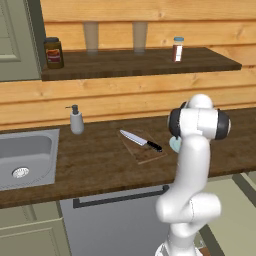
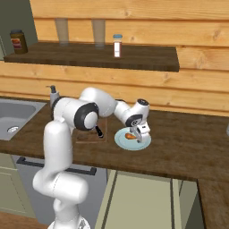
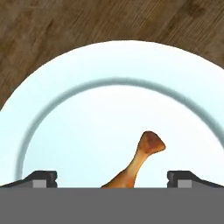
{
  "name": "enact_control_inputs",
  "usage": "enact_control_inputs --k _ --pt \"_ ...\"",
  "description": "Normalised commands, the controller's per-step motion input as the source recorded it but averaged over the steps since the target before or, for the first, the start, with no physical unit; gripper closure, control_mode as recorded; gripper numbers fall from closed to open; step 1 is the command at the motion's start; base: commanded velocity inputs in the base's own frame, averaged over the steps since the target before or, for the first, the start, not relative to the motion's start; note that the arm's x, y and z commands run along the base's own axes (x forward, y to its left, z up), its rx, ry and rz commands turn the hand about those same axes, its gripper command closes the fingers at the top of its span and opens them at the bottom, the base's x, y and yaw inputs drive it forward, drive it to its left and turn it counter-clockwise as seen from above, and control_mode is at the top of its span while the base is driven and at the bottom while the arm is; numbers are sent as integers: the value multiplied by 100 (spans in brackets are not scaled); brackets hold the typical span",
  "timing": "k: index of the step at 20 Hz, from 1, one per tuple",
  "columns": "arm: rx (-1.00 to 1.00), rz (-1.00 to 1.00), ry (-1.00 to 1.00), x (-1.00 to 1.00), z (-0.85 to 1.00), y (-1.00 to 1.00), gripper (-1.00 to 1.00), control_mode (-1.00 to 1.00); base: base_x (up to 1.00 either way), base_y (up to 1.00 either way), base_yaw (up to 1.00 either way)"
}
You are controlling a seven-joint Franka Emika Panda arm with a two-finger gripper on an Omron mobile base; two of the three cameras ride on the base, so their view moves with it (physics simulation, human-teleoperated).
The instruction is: Pick up the knife from the drawer and place it on the cutting board. Then place the meat from the plate to the cutting board.
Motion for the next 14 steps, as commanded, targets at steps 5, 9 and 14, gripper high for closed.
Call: enact_control_inputs --k 5,9,14 --pt "3 -9 2 10 -31 19 -100 -100 0 0 0" --pt "1 -10 4 -4 -36 24 100 -100 0 0 0" --pt "0 -11 4 -16 -41 33 100 -100 0 0 0"
